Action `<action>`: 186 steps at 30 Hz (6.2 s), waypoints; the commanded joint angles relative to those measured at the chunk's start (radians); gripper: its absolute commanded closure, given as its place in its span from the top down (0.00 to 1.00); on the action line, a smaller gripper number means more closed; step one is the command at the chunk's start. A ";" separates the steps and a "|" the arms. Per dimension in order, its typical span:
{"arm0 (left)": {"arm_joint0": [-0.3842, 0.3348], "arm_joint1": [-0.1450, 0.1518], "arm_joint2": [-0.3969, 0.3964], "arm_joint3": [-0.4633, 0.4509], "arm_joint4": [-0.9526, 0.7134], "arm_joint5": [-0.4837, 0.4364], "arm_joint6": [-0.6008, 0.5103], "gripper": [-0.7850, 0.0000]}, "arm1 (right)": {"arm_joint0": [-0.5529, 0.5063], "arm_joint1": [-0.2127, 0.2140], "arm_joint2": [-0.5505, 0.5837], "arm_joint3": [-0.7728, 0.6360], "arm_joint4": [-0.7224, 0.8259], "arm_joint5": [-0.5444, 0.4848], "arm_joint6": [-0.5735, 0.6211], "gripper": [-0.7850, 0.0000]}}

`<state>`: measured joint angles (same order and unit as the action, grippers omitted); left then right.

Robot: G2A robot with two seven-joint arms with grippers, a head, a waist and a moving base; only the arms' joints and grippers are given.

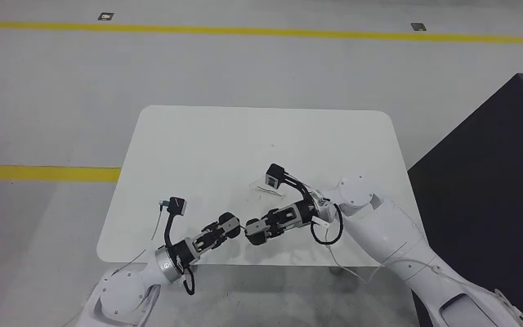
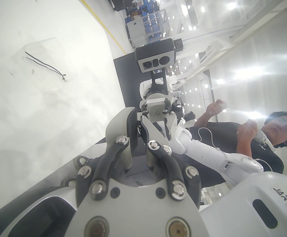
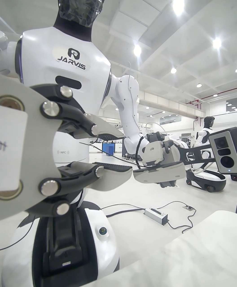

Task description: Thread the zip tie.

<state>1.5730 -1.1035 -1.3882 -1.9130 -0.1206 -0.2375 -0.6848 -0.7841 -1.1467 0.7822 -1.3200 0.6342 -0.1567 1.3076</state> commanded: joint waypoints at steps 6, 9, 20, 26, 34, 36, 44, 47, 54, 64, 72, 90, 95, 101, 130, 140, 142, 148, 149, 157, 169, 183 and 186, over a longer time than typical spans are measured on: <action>0.012 0.003 -0.006 -0.010 -0.001 -0.008 0.003 0.00 | -0.003 -0.004 0.008 -0.001 -0.003 0.003 0.000 0.18; 0.013 0.003 -0.008 -0.011 -0.004 -0.008 0.004 0.00 | -0.005 -0.006 0.011 0.000 -0.001 0.001 0.003 0.17; 0.014 0.006 -0.003 -0.015 -0.007 -0.007 -0.001 0.00 | -0.004 -0.015 0.019 0.019 -0.003 0.004 0.003 0.18; 0.012 0.006 0.005 -0.017 0.004 -0.008 0.009 0.00 | -0.005 -0.020 0.015 0.020 -0.016 0.010 0.001 0.17; 0.010 0.008 0.007 -0.020 0.007 -0.005 0.016 0.00 | -0.004 -0.026 0.019 0.016 -0.023 0.013 0.002 0.04; 0.011 0.008 0.005 -0.020 0.005 -0.006 0.016 0.00 | -0.005 -0.027 0.021 0.017 -0.022 0.016 0.003 0.02; 0.015 0.011 0.003 -0.014 0.001 -0.007 0.012 0.00 | -0.013 -0.031 0.022 0.026 -0.030 0.020 0.004 0.00; 0.018 0.012 0.003 -0.016 0.008 -0.005 0.012 0.00 | -0.013 -0.033 0.021 0.030 -0.032 0.022 0.004 0.00; 0.026 0.014 0.005 -0.035 0.044 -0.014 0.017 1.00 | -0.012 -0.037 0.025 0.033 -0.037 0.032 0.005 0.00; 0.046 0.016 -0.069 -0.022 -0.072 -0.069 0.074 1.00 | -0.016 -0.017 0.104 0.052 -0.055 0.008 0.042 0.00; 0.037 0.019 -0.069 0.027 -0.103 -0.041 0.019 1.00 | -0.095 0.051 0.340 0.032 -0.057 0.002 0.081 0.00; 0.037 0.019 -0.069 0.027 -0.103 -0.041 0.019 1.00 | -0.142 0.076 0.433 0.048 -0.117 -0.023 -0.007 0.00; 0.037 0.019 -0.069 0.027 -0.103 -0.041 0.019 1.00 | -0.139 0.110 0.545 0.085 -0.285 -0.089 -0.086 0.00; 0.037 0.019 -0.069 0.027 -0.103 -0.041 0.019 1.00 | -0.177 0.132 0.626 0.060 -0.294 -0.076 -0.089 0.00; -0.241 -0.038 0.279 0.054 0.341 0.041 0.279 1.00 | -0.177 0.132 0.626 0.060 -0.294 -0.076 -0.089 0.00; -0.241 -0.038 0.279 0.054 0.341 0.041 0.279 1.00 | -0.376 0.157 0.706 -0.465 -0.790 -0.271 -0.423 0.00; -0.241 -0.038 0.279 0.054 0.341 0.041 0.279 1.00 | -0.445 0.159 0.711 -0.611 -0.906 -0.270 -0.472 0.00; -0.241 -0.038 0.279 0.054 0.341 0.041 0.279 1.00 | -0.563 0.162 0.712 -0.920 -1.114 -0.329 -0.562 0.00; -0.241 -0.038 0.279 0.054 0.341 0.041 0.279 1.00 | -0.572 0.162 0.724 -0.950 -1.176 -0.333 -0.600 0.00; -0.241 -0.038 0.279 0.054 0.341 0.041 0.279 1.00 | -0.586 0.160 0.740 -0.959 -1.239 -0.309 -0.659 0.00; -0.241 -0.038 0.279 0.054 0.341 0.041 0.279 1.00 | -0.498 0.154 0.624 -1.030 -1.882 -0.542 -1.091 0.00; -0.241 -0.038 0.279 0.054 0.341 0.041 0.279 1.00 | -0.568 0.154 0.536 -1.030 -2.358 -0.450 -1.627 0.00; -0.241 -0.038 0.279 0.054 0.341 0.041 0.279 1.00 | -0.570 0.153 0.534 -1.028 -2.352 -0.450 -1.627 0.00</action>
<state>1.3324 -1.1413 -1.1090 -1.8590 0.2202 -0.1970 -0.4061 -1.3520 -0.9932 1.3183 -2.3498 -1.7230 -0.6069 -0.3197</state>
